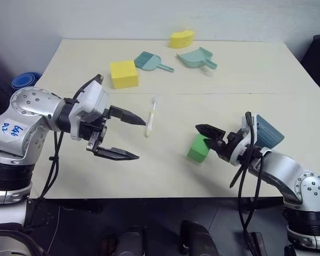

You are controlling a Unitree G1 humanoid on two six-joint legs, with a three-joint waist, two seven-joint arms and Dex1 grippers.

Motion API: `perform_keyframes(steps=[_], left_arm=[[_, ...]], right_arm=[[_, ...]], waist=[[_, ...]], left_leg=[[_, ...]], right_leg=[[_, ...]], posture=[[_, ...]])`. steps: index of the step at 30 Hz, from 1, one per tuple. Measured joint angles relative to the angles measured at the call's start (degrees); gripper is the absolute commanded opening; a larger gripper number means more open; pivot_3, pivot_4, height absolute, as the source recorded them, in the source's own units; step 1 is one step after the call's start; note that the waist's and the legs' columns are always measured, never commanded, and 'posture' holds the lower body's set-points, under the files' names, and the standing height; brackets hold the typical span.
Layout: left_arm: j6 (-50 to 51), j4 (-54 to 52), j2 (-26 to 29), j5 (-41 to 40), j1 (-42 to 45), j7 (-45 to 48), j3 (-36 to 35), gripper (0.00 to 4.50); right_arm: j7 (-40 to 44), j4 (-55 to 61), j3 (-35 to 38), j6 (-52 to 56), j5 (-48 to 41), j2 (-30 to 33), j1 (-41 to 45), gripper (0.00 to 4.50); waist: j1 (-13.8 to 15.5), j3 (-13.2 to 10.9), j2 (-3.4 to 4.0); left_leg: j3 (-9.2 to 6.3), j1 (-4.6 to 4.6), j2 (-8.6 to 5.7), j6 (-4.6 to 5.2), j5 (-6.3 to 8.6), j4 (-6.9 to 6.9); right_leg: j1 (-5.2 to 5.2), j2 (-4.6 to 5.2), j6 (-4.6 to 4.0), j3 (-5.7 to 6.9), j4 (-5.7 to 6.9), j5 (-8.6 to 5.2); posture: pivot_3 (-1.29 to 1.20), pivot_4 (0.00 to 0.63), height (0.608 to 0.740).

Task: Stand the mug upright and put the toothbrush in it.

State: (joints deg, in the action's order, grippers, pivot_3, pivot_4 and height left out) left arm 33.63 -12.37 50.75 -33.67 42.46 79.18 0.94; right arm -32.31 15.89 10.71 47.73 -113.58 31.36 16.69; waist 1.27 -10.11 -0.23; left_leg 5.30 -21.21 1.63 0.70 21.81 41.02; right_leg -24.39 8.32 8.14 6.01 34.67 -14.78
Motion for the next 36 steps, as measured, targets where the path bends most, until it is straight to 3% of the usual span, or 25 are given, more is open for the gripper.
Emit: perform_keyframes(steps=[5,12,18,29,32,36], left_arm=[[-0.4,-0.2,1.8,0.1,-0.7,-0.2,-0.9,4.50],[-0.6,-0.3,1.6,0.1,-1.2,-0.7,-0.9,4.50],[-1.8,-0.2,0.3,0.5,-0.1,-0.8,0.2,4.50],[-1.9,2.1,-1.4,1.4,4.3,-0.8,1.2,4.50],[-2.0,2.1,-1.8,1.6,4.3,-0.8,1.4,4.50],[-2.5,2.1,-2.0,2.1,4.3,-0.8,1.4,4.50]], right_arm=[[-2.1,1.2,7.8,0.1,1.0,-2.7,0.1,4.47],[-2.8,4.6,13.2,2.9,1.0,0.1,-3.3,4.47],[-1.9,0.5,11.5,5.2,1.0,2.7,-7.1,4.47],[3.7,-11.7,0.7,4.7,4.7,-0.8,1.3,4.47],[5.5,-13.4,0.3,4.8,6.7,-1.0,2.5,3.94],[7.3,-13.9,0.4,4.8,8.4,-1.5,2.6,2.62]], waist=[[0.1,0.0,0.04],[0.0,0.0,0.05],[-0.1,0.0,0.04],[-0.2,0.0,0.06],[-0.2,0.0,0.06],[-0.3,0.0,0.06]], left_leg=[[0.01,-0.07,-0.01,0.01,0.01,0.00],[0.02,-0.08,0.00,0.01,0.01,-0.05],[0.06,-0.07,0.00,0.01,0.01,-0.05],[0.05,-0.07,0.01,0.01,0.01,-0.05],[0.04,-0.08,0.01,0.01,0.01,-0.05],[0.05,-0.08,0.01,0.01,0.01,-0.06]], right_leg=[[-0.07,0.00,0.00,-0.01,-0.01,0.00],[-0.09,-0.01,0.00,-0.01,-0.03,0.00],[-0.09,-0.03,0.00,-0.04,-0.04,0.00],[-0.09,-0.05,0.00,-0.04,-0.04,0.00],[-0.09,-0.05,0.00,-0.03,-0.04,0.00],[-0.10,-0.05,0.00,-0.03,-0.04,0.00]], posture=[[0.00,0.150,0.740],[0.00,0.150,0.740],[0.00,0.150,0.740],[0.00,0.150,0.740],[0.00,0.150,0.740],[0.00,0.150,0.740]])
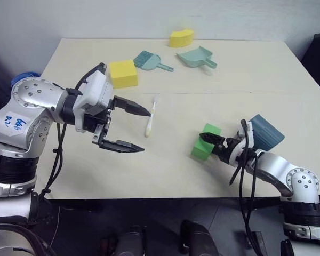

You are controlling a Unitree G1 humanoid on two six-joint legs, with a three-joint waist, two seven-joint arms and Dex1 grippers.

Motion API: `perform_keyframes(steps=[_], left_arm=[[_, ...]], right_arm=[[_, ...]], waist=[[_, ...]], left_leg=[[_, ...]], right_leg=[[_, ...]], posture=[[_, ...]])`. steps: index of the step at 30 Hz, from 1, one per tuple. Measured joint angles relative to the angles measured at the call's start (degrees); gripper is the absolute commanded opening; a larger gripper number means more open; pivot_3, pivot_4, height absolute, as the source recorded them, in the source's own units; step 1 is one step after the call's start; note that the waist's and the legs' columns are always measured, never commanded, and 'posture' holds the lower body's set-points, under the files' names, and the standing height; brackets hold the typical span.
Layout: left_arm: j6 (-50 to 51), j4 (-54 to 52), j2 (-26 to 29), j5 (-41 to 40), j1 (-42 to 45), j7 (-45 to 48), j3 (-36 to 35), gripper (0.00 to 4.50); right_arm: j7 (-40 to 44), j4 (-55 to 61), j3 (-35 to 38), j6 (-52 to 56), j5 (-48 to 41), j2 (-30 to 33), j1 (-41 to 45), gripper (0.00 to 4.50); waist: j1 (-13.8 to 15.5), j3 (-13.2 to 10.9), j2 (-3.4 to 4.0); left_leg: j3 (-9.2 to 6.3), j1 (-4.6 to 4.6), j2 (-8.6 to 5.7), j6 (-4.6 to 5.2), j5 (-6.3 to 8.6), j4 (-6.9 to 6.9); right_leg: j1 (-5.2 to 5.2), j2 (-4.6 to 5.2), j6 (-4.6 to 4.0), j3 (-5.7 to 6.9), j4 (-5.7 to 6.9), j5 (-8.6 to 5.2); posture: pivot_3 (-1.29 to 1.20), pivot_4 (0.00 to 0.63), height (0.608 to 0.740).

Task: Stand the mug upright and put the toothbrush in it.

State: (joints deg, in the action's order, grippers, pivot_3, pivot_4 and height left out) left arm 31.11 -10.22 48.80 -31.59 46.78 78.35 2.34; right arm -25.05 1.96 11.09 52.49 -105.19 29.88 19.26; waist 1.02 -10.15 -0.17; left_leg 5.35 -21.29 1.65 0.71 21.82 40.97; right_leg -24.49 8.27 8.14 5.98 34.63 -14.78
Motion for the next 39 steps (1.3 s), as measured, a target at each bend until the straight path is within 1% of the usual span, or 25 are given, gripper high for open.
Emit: perform_keyframes(steps=[3,5,7,8,10,12,14,15,16,18,20,21,22,24,26,30,33,34,36,39], left_arm=[[-0.1,0.4,-0.3,0.1,0.0,0.0,0.0,4.50],[-0.1,1.3,-0.8,0.1,0.0,0.0,0.0,4.50],[-0.9,2.2,-1.9,0.4,0.0,0.0,0.3,4.50],[-1.0,2.2,-1.9,0.5,0.0,0.0,0.4,4.50],[-1.6,2.6,-3.4,0.6,0.1,0.1,1.1,4.50],[-2.1,3.2,-4.1,0.7,0.1,0.2,1.4,4.50],[-2.5,4.5,-4.4,1.0,0.2,0.4,1.6,4.50],[-3.6,5.9,-6.0,1.6,0.9,0.8,2.7,4.50],[-4.1,6.6,-6.7,1.8,1.5,1.1,3.3,4.50],[-5.0,8.1,-8.5,2.1,3.2,1.4,3.7,4.50],[-5.7,9.4,-10.1,2.4,4.7,1.4,4.0,4.50],[-6.0,9.9,-10.7,2.5,5.0,1.5,4.1,4.50],[-6.3,10.8,-11.8,2.7,5.5,1.4,4.6,4.50],[-6.7,11.2,-13.3,2.8,5.8,1.3,5.3,4.50],[-6.8,11.2,-14.6,2.8,6.0,1.3,5.5,4.50],[-6.7,11.0,-15.5,2.8,6.7,1.0,5.5,4.50],[-5.5,9.9,-15.7,2.6,6.5,0.4,5.5,4.50],[-4.9,8.9,-15.5,2.6,6.2,0.3,5.5,4.50],[-3.8,6.8,-14.6,2.3,5.4,0.0,5.4,4.50],[-2.4,5.1,-14.1,1.9,3.6,-0.6,5.3,4.50]], right_arm=[[-0.1,1.7,0.6,-0.3,-0.9,0.0,-0.8,1.63],[-0.6,4.3,0.6,-0.7,-2.3,0.1,-1.8,1.29],[-1.0,10.5,2.1,-1.2,-4.9,1.2,-4.7,1.29],[-1.0,11.2,2.3,-1.2,-5.2,1.2,-4.8,1.29],[-0.3,16.7,5.2,-1.5,-6.0,2.9,-7.1,1.29],[0.9,20.9,8.2,-1.6,-6.3,6.3,-9.1,1.29],[1.8,24.1,12.6,-2.6,-6.4,9.5,-9.5,1.29],[2.3,25.7,20.4,-5.0,-6.8,12.8,-8.6,1.29],[2.2,25.2,24.0,-5.9,-6.8,15.6,-8.2,1.29],[1.2,20.8,31.5,-6.1,-6.4,23.2,-11.2,1.29],[1.8,14.2,37.0,-4.9,-2.4,27.4,-16.3,1.29],[2.7,11.7,37.9,-4.3,0.3,28.4,-18.2,1.29],[4.7,8.5,38.1,-3.2,5.6,30.0,-21.3,1.29],[8.4,4.0,36.2,-2.2,14.4,32.4,-24.9,1.29],[12.6,-1.7,32.8,-2.5,23.1,32.9,-24.7,1.29],[20.6,-11.6,24.9,-3.1,34.1,32.9,-17.6,1.29],[25.0,-18.4,19.7,-3.1,41.3,32.9,-12.0,2.04],[26.0,-20.3,18.9,-2.8,42.9,32.9,-10.7,2.36],[28.1,-22.4,18.4,-1.5,45.5,32.9,-8.7,3.03],[30.8,-23.3,18.5,-0.1,49.2,32.9,-8.2,4.02]], waist=[[0.2,0.0,0.00],[0.2,0.0,0.00],[0.4,0.0,0.03],[0.3,0.0,0.03],[0.5,0.0,0.05],[0.7,-0.1,0.10],[0.5,0.0,0.05],[0.5,0.0,0.05],[0.5,0.0,0.05],[0.7,0.0,0.04],[1.1,0.0,-0.05],[1.0,0.0,-0.05],[1.0,0.0,-0.04],[0.7,0.0,-0.04],[0.4,0.0,-0.03],[-0.6,0.0,0.14],[-0.9,0.0,0.19],[-0.8,0.0,0.20],[-0.6,0.0,0.20],[-0.1,0.0,0.20]], left_leg=[[-0.01,-0.01,0.00,0.00,0.00,0.00],[-0.01,-0.01,0.00,0.00,0.00,0.00],[-0.04,-0.04,0.00,0.00,0.00,0.00],[-0.05,-0.04,0.00,0.00,0.00,0.00],[-0.04,-0.08,-0.02,0.01,0.01,0.01],[-0.05,-0.15,-0.02,0.03,0.02,0.03],[-0.03,-0.14,-0.01,0.03,0.02,0.04],[0.03,-0.14,-0.02,0.04,0.02,0.07],[0.05,-0.14,-0.02,0.04,0.02,0.06],[0.02,-0.14,-0.02,0.07,0.04,0.05],[0.03,-0.14,-0.02,0.13,0.07,0.03],[0.08,-0.14,-0.03,0.15,0.08,0.02],[0.15,-0.15,-0.05,0.18,0.09,0.01],[0.20,-0.16,-0.05,0.20,0.08,0.04],[0.22,-0.15,-0.05,0.21,0.07,0.05],[0.30,-0.02,-0.03,0.21,0.07,-0.02],[0.27,-0.05,-0.03,0.21,0.07,-0.03],[0.26,-0.07,-0.04,0.21,0.07,-0.03],[0.23,-0.07,-0.04,0.21,0.07,-0.02],[0.23,-0.08,-0.03,0.20,0.07,0.01]], right_leg=[[0.00,0.00,0.00,0.00,0.00,0.00],[0.00,0.00,0.00,0.00,0.00,0.00],[-0.01,0.00,0.00,0.02,-0.02,0.00],[-0.01,0.00,0.00,0.03,-0.02,0.00],[-0.01,0.01,0.00,0.02,-0.07,0.00],[-0.03,0.01,0.00,0.02,-0.12,0.00],[-0.01,0.00,0.00,0.03,-0.17,0.00],[0.03,0.00,0.00,0.01,-0.24,0.00],[0.03,0.00,0.00,-0.01,-0.28,0.00],[0.05,-0.01,0.00,0.01,-0.29,0.00],[0.11,-0.01,0.01,0.05,-0.44,0.01],[0.12,-0.01,0.01,0.03,-0.49,0.01],[0.13,-0.01,0.01,0.00,-0.58,0.01],[0.13,-0.01,0.01,-0.05,-0.62,0.01],[0.13,-0.01,0.01,-0.06,-0.60,0.01],[0.13,-0.01,0.01,-0.12,-0.56,0.01],[0.12,-0.01,0.01,-0.11,-0.55,0.01],[0.12,-0.01,0.01,-0.10,-0.56,0.01],[0.12,-0.01,0.02,-0.09,-0.55,0.02],[0.13,-0.01,0.02,-0.08,-0.56,0.02]], posture=[[0.00,0.150,0.740],[0.00,0.150,0.740],[0.00,0.150,0.740],[0.00,0.150,0.740],[0.00,0.150,0.740],[0.00,0.150,0.740],[0.00,0.150,0.740],[0.00,0.150,0.740],[0.00,0.150,0.740],[0.00,0.150,0.740],[0.00,0.150,0.740],[0.00,0.150,0.740],[0.00,0.150,0.740],[0.00,0.150,0.740],[0.00,0.150,0.740],[0.00,0.150,0.740],[0.00,0.150,0.740],[0.00,0.150,0.740],[0.00,0.150,0.740],[0.00,0.150,0.740]])
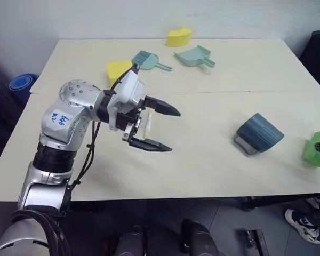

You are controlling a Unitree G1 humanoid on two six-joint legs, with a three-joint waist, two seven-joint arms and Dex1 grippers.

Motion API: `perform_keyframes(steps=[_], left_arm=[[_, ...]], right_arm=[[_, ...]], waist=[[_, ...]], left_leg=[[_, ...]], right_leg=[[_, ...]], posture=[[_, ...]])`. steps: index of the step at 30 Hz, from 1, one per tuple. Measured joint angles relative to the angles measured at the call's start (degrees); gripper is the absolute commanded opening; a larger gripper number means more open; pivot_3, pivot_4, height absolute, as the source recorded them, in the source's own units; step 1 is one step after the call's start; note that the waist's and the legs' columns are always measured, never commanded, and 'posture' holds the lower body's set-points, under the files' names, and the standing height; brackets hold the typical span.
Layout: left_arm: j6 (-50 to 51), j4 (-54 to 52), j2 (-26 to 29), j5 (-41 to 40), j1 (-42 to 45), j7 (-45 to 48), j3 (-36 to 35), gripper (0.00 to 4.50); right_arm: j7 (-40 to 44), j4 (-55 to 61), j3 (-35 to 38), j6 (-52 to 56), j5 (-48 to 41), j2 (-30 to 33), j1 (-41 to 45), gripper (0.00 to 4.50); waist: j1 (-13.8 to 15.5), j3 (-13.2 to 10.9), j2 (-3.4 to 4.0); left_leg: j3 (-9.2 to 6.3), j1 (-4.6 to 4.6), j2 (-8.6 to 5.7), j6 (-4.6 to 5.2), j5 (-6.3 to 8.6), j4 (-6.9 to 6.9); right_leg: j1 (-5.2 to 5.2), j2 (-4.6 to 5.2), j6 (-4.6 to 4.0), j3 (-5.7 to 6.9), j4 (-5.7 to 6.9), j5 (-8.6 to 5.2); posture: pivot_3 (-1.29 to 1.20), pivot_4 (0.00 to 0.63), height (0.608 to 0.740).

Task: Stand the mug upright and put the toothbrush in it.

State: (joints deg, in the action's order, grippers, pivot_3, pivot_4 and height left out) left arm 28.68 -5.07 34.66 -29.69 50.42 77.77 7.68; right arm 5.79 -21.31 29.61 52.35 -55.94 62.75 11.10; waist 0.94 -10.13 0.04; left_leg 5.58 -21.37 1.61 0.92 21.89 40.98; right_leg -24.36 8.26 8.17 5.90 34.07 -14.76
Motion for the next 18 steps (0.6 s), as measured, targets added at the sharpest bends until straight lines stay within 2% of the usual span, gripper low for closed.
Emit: perform_keyframes(steps=[1,2,7,9,12,14,18], left_arm=[[0.2,-0.4,0.2,-0.1,-0.4,-0.3,0.0,4.50],[0.3,-0.9,0.3,-0.2,-0.8,-0.4,-0.2,4.50],[0.8,-1.3,1.5,-0.4,-1.7,-1.2,-1.1,4.50],[0.7,-1.2,1.9,-0.4,-1.8,-1.5,-1.7,4.50],[0.5,-0.9,3.2,-0.3,-2.3,-1.5,-2.8,4.50],[0.0,-0.9,4.0,-0.3,-2.9,-1.5,-3.1,4.50],[-0.3,-0.6,4.9,-0.2,-3.6,-1.6,-3.5,4.50]], right_arm=[[0.7,-0.1,0.2,0.4,1.0,0.0,0.0,4.35],[1.3,-0.1,0.3,0.6,1.8,0.1,-0.1,4.43],[5.3,3.5,4.9,4.5,4.9,3.5,-0.5,4.43],[7.8,8.9,8.3,6.6,5.4,6.6,-1.5,4.43],[13.2,24.2,13.8,12.0,3.9,10.0,-4.5,4.43],[16.3,34.1,14.5,15.5,1.1,10.5,-6.4,4.43],[16.9,49.5,8.9,19.1,-4.8,8.3,-5.5,3.53]], waist=[[0.2,0.0,0.00],[0.3,0.0,0.00],[0.4,0.0,0.07],[0.4,0.0,0.16],[0.4,0.0,0.14],[0.4,0.0,0.06],[0.6,0.0,0.01]], left_leg=[[0.00,0.00,0.00,0.00,0.00,0.02],[0.01,-0.01,0.00,0.00,0.00,0.03],[0.02,-0.03,-0.01,0.00,0.00,0.04],[0.02,-0.01,0.00,0.00,0.00,0.02],[-0.02,0.05,0.07,-0.04,0.01,0.00],[-0.08,0.06,0.07,-0.06,0.01,0.02],[-0.13,0.00,0.06,-0.06,0.02,0.09]], right_leg=[[0.00,0.00,0.00,0.00,0.00,0.00],[0.01,0.00,0.00,-0.01,-0.02,0.00],[0.00,0.00,0.00,-0.02,-0.02,0.00],[-0.01,0.00,0.00,-0.01,-0.01,0.00],[0.00,-0.06,0.00,0.01,0.08,0.00],[0.03,-0.06,0.00,0.01,0.07,0.00],[0.04,-0.06,0.00,0.02,0.02,0.00]], posture=[[0.00,0.150,0.740],[0.00,0.150,0.740],[0.00,0.150,0.740],[0.00,0.150,0.740],[0.00,0.150,0.740],[0.00,0.150,0.740],[0.00,0.150,0.740]])
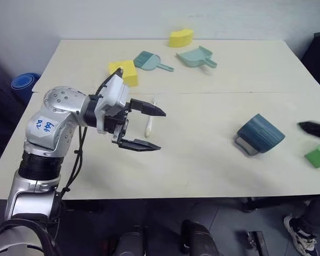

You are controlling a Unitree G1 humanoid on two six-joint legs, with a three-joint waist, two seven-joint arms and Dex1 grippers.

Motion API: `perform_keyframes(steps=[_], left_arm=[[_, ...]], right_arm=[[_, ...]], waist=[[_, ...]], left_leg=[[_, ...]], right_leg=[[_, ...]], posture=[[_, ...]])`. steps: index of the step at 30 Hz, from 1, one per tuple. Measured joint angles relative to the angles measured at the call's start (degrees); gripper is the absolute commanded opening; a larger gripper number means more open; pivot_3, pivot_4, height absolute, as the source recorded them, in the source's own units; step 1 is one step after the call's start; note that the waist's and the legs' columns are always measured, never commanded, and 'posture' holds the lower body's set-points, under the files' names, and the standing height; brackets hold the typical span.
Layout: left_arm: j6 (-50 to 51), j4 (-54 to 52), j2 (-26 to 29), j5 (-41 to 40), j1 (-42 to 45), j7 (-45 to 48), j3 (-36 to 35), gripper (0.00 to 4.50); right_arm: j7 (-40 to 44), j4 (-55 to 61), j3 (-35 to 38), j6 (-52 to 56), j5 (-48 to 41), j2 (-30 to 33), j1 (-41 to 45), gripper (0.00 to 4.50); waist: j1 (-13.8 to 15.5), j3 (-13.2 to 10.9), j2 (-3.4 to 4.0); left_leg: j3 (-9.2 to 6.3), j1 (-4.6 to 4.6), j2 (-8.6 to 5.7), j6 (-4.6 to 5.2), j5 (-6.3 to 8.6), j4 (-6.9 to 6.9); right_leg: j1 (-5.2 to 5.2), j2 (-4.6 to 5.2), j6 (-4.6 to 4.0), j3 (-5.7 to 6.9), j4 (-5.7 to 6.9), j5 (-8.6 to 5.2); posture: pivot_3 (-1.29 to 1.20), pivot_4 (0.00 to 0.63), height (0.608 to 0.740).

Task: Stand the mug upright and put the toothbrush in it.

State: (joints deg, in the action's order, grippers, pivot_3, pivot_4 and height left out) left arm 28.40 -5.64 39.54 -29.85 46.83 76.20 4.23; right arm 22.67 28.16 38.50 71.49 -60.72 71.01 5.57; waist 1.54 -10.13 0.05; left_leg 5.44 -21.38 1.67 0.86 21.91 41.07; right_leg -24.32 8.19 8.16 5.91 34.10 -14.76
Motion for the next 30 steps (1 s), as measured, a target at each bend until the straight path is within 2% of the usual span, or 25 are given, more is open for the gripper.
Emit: perform_keyframes(steps=[2,5,11,15,21,30], left_arm=[[-0.2,0.0,0.1,0.0,0.0,-0.2,-0.4,4.50],[-0.2,-0.1,0.4,0.0,0.0,-0.5,-0.9,4.50],[-0.3,-0.5,0.7,0.2,-0.3,-1.0,-0.9,4.50],[-0.4,-0.7,1.0,0.6,-0.5,-1.1,-0.9,4.50],[-0.5,-0.9,1.2,0.8,-0.6,-1.1,-0.9,4.50],[0.2,-2.7,0.8,0.7,-0.5,-1.4,-0.8,4.50]], right_arm=[[-1.0,5.9,-5.0,-0.1,-0.2,-0.6,0.0,2.84],[-4.1,10.7,-11.4,-0.1,2.0,-2.5,-0.1,2.84],[-13.3,11.4,-22.0,1.0,9.3,-9.9,1.4,2.84],[-15.4,10.0,-25.8,0.8,13.5,-13.0,3.7,2.84],[-14.9,4.6,-34.0,-2.9,21.6,-13.4,7.4,2.84],[-10.5,-7.7,-40.8,-9.6,30.8,-17.3,12.8,2.84]], waist=[[0.3,0.0,-0.01],[0.2,0.0,-0.04],[-0.2,0.0,-0.04],[-0.2,0.0,-0.04],[-0.2,0.0,-0.04],[-0.3,0.0,-0.04]], left_leg=[[-0.06,-0.07,-0.04,0.00,0.00,0.03],[-0.07,-0.09,-0.05,-0.01,0.01,0.03],[-0.02,-0.07,-0.04,-0.02,0.01,0.01],[-0.02,-0.06,-0.04,-0.02,0.01,0.01],[-0.01,-0.08,-0.04,-0.01,0.01,0.01],[0.02,-0.05,-0.03,-0.01,0.00,0.01]], right_leg=[[0.00,0.01,0.00,0.00,-0.02,0.00],[0.00,0.01,0.00,0.04,-0.05,0.00],[-0.03,0.01,0.00,0.05,0.01,0.00],[-0.03,0.00,0.00,0.05,0.00,0.00],[-0.02,0.00,0.00,0.05,-0.04,0.00],[-0.02,0.00,0.00,0.06,0.01,0.00]], posture=[[0.00,0.150,0.740],[0.00,0.150,0.740],[0.00,0.150,0.740],[0.00,0.150,0.740],[0.00,0.150,0.740],[0.00,0.150,0.740]])
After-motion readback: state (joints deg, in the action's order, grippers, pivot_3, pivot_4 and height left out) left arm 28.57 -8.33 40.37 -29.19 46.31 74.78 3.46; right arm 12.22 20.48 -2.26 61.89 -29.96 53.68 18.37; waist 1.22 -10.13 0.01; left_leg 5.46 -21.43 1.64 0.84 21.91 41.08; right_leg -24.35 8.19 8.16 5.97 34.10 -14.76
